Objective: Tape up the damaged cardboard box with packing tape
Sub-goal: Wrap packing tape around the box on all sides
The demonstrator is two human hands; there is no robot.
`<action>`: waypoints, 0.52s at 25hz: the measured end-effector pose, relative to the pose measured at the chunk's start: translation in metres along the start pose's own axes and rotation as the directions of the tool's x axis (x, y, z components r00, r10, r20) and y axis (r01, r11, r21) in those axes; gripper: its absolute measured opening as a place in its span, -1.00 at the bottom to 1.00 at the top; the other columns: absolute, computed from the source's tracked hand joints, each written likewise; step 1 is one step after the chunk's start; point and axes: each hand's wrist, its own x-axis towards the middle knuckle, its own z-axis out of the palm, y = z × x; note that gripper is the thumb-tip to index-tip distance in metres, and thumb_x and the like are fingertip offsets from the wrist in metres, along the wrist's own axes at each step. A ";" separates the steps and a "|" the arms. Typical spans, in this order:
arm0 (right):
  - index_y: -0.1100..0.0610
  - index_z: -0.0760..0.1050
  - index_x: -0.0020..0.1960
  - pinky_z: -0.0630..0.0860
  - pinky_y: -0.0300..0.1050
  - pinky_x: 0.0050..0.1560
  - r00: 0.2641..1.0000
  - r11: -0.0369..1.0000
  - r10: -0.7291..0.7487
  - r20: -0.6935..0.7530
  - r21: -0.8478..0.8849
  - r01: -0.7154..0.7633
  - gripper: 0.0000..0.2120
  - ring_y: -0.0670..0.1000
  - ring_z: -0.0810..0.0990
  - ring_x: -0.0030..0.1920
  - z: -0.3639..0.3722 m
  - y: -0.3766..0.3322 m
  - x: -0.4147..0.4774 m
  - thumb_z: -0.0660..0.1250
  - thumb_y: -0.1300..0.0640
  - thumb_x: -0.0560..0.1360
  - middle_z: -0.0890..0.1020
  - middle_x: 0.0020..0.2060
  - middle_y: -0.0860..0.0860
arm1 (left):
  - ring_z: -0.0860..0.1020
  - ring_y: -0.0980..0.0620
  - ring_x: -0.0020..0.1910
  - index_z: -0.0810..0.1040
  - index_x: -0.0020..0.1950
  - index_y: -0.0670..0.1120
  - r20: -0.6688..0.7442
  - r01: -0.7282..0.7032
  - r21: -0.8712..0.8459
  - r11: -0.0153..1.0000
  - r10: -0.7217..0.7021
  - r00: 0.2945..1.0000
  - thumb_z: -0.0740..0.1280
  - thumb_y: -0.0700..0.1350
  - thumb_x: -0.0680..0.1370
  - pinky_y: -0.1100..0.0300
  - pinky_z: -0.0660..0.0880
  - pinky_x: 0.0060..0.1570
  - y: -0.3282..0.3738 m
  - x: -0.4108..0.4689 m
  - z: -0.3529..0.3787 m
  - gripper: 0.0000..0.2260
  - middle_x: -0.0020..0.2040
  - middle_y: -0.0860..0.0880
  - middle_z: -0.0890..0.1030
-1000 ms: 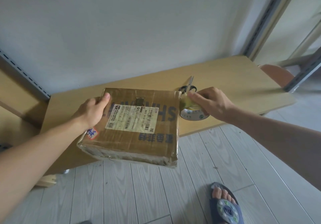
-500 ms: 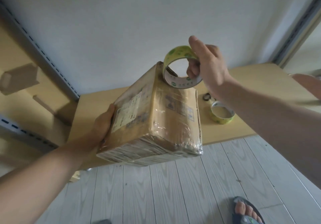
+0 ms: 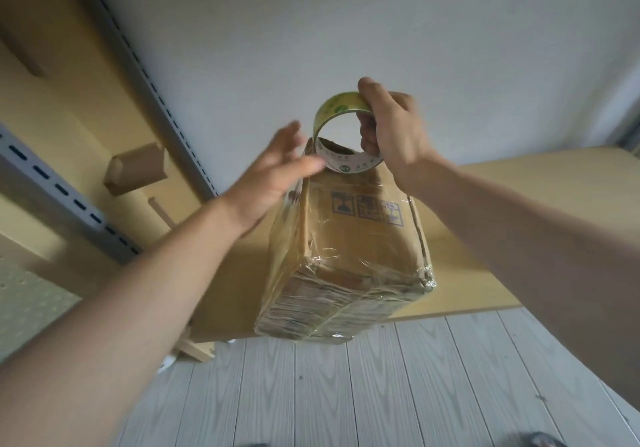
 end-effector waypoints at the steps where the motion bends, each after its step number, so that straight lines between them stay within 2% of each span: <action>1: 0.08 0.19 -0.35 0.14 -0.08 -0.37 1.000 1.000 0.002 -0.005 -0.012 -0.003 -0.60 0.02 0.16 -0.46 0.004 -0.001 0.000 0.18 0.01 0.62 0.24 -0.50 -0.05 | 0.50 0.05 0.38 0.31 0.53 -0.04 0.005 0.015 0.018 1.000 -0.015 1.000 0.45 0.06 0.41 0.05 0.39 0.40 0.000 0.001 0.007 -0.28 0.40 -0.02 0.53; 3: 0.20 0.19 -0.38 0.14 0.02 -0.35 0.999 0.998 -0.011 -0.041 -0.063 0.008 -0.56 0.08 0.15 -0.43 0.011 -0.005 0.000 0.22 -0.01 0.56 0.22 -0.46 0.07 | 0.58 0.03 0.29 0.41 0.44 -0.04 0.001 0.025 0.031 0.999 -0.025 1.000 0.47 0.08 0.40 -0.03 0.46 0.37 -0.008 0.004 0.015 -0.36 0.29 -0.02 0.61; 4: 0.29 0.20 -0.37 0.14 0.08 -0.33 0.997 0.994 -0.032 -0.074 -0.103 0.025 -0.53 0.12 0.14 -0.38 0.013 -0.009 0.001 0.24 -0.01 0.53 0.21 -0.43 0.12 | 0.59 0.08 0.25 0.44 0.39 -0.03 0.007 0.024 0.043 0.999 -0.025 1.000 0.45 0.09 0.39 0.01 0.49 0.33 -0.008 0.006 0.018 -0.40 0.26 0.03 0.63; 5: 0.32 0.20 -0.37 0.14 0.11 -0.32 0.993 0.990 -0.060 -0.104 -0.135 0.045 -0.54 0.14 0.13 -0.35 0.016 -0.014 0.002 0.26 0.02 0.50 0.20 -0.41 0.12 | 0.60 0.18 0.17 0.46 0.34 -0.02 0.014 0.024 0.051 0.998 -0.025 1.000 0.44 0.06 0.42 0.14 0.52 0.25 -0.006 0.007 0.021 -0.49 0.18 0.12 0.65; 7: 0.17 0.13 -0.45 0.09 0.03 -0.35 0.985 0.978 -0.106 -0.135 -0.194 0.079 -0.55 0.07 0.11 -0.37 0.025 -0.026 0.006 0.28 0.07 0.47 0.15 -0.46 0.05 | 0.55 0.31 -0.15 0.50 0.15 0.00 0.001 -0.013 0.086 0.996 0.013 1.000 0.38 -0.10 0.52 0.41 0.46 -0.06 -0.001 0.007 0.027 -0.79 -0.14 0.27 0.60; 8: 0.08 0.10 -0.47 0.07 -0.02 -0.36 0.984 0.973 -0.106 -0.142 -0.221 0.072 -0.55 0.05 0.11 -0.39 0.026 -0.030 0.009 0.29 0.07 0.46 0.14 -0.50 -0.01 | 0.49 0.27 -0.23 0.50 0.10 -0.02 -0.016 -0.036 0.098 0.994 0.038 0.999 0.34 -0.14 0.54 0.42 0.42 -0.13 0.000 0.008 0.030 -0.84 -0.21 0.23 0.55; 9: 0.04 0.10 -0.47 0.08 -0.06 -0.36 0.985 0.970 -0.089 -0.149 -0.237 0.052 -0.55 0.04 0.13 -0.40 0.024 -0.032 0.014 0.30 0.05 0.45 0.15 -0.52 -0.03 | 0.48 0.21 -0.20 0.50 0.14 -0.05 -0.037 -0.042 0.078 0.996 0.045 0.998 0.32 -0.12 0.51 0.37 0.42 -0.09 -0.001 0.008 0.032 -0.79 -0.17 0.13 0.54; 11: 0.06 0.20 -0.44 0.17 -0.04 -0.33 0.988 0.966 -0.052 -0.142 -0.257 0.013 -0.62 0.03 0.20 -0.40 0.016 -0.030 0.020 0.28 -0.01 0.44 0.26 -0.47 0.04 | 0.54 0.09 -0.01 0.48 0.27 -0.05 -0.083 -0.033 -0.030 0.999 0.030 0.996 0.31 -0.05 0.43 0.16 0.46 0.10 -0.004 0.003 0.031 -0.60 0.05 -0.09 0.58; 13: 0.11 0.31 -0.36 0.22 -0.04 -0.32 0.988 0.937 -0.076 -0.133 -0.347 0.025 -0.66 0.03 0.25 -0.39 0.004 -0.024 0.023 0.25 -0.09 0.45 0.32 -0.42 0.10 | 0.57 0.02 0.02 0.48 0.28 0.01 -0.117 -0.020 -0.132 0.991 0.005 0.993 0.31 -0.06 0.40 0.05 0.49 0.10 -0.009 0.001 0.027 -0.58 0.06 -0.11 0.58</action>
